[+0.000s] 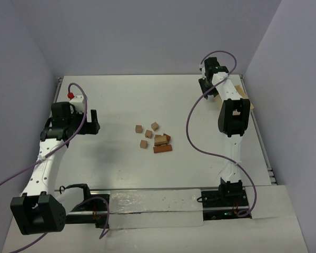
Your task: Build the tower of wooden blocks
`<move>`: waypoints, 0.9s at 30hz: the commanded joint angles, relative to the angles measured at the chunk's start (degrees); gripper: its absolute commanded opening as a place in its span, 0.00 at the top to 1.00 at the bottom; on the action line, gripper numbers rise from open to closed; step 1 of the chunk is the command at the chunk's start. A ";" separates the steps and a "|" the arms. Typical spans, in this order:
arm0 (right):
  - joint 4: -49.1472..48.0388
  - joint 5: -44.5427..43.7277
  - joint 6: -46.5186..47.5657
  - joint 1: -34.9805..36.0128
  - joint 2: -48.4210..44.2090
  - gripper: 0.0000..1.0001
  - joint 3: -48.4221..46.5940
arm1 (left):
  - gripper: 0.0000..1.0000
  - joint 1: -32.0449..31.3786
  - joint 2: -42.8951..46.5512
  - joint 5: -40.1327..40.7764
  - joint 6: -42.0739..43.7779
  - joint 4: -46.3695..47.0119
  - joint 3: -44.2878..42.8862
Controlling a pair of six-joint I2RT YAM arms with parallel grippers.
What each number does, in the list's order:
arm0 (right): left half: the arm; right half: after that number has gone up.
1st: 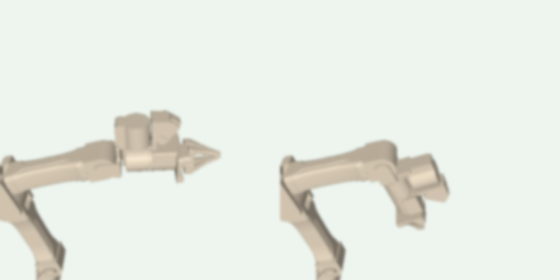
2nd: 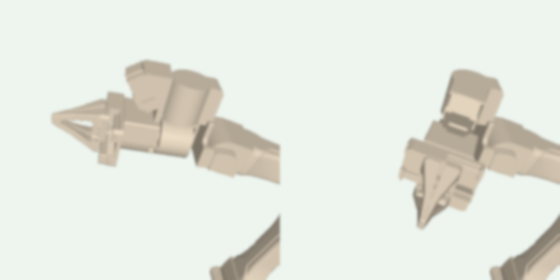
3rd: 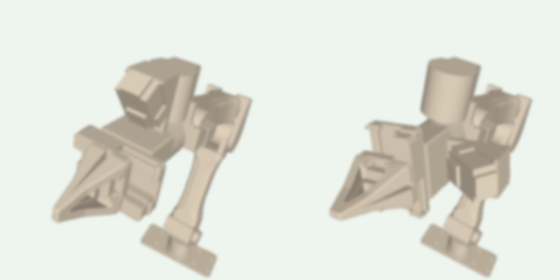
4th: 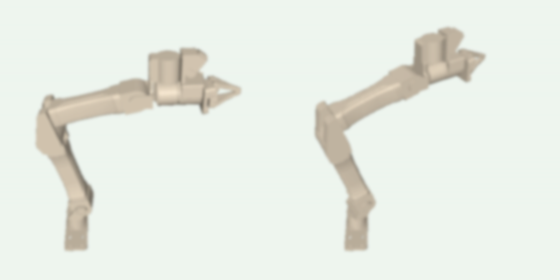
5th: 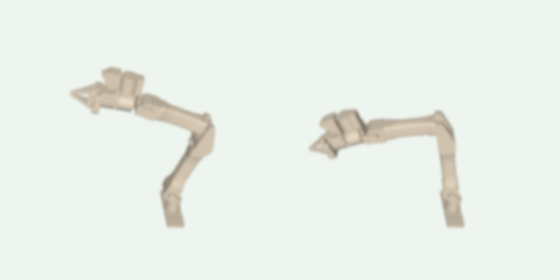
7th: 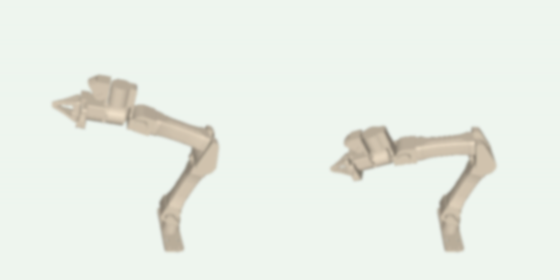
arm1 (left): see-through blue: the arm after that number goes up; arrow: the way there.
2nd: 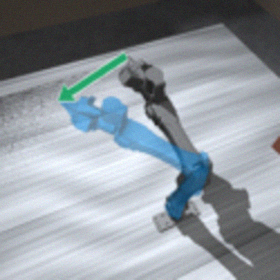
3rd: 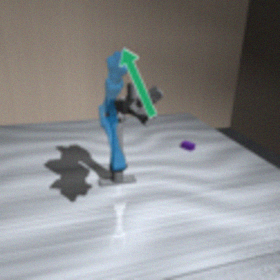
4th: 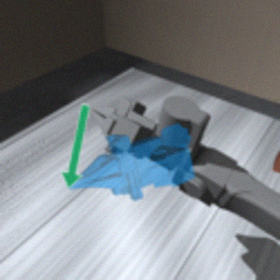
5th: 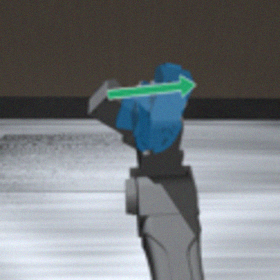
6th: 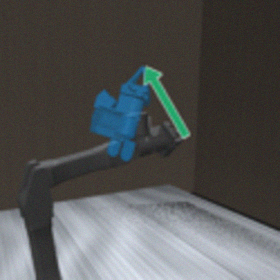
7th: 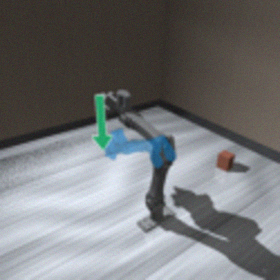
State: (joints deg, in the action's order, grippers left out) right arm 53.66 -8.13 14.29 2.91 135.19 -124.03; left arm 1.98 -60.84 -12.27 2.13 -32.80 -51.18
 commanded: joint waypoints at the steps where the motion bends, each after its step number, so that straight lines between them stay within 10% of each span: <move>1: -1.02 -2.64 -1.33 -0.99 3.34 0.47 -5.59 | 0.01 0.13 0.01 -0.55 -0.20 2.26 -0.15; 27: -4.31 -3.82 -1.41 -2.47 8.09 0.27 -11.06 | 0.01 0.13 -1.72 -0.38 -0.11 2.05 -0.22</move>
State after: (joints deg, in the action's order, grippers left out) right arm 51.25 -11.55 13.38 0.80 142.94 -131.42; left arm 1.98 -62.30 -12.27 2.13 -32.80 -51.11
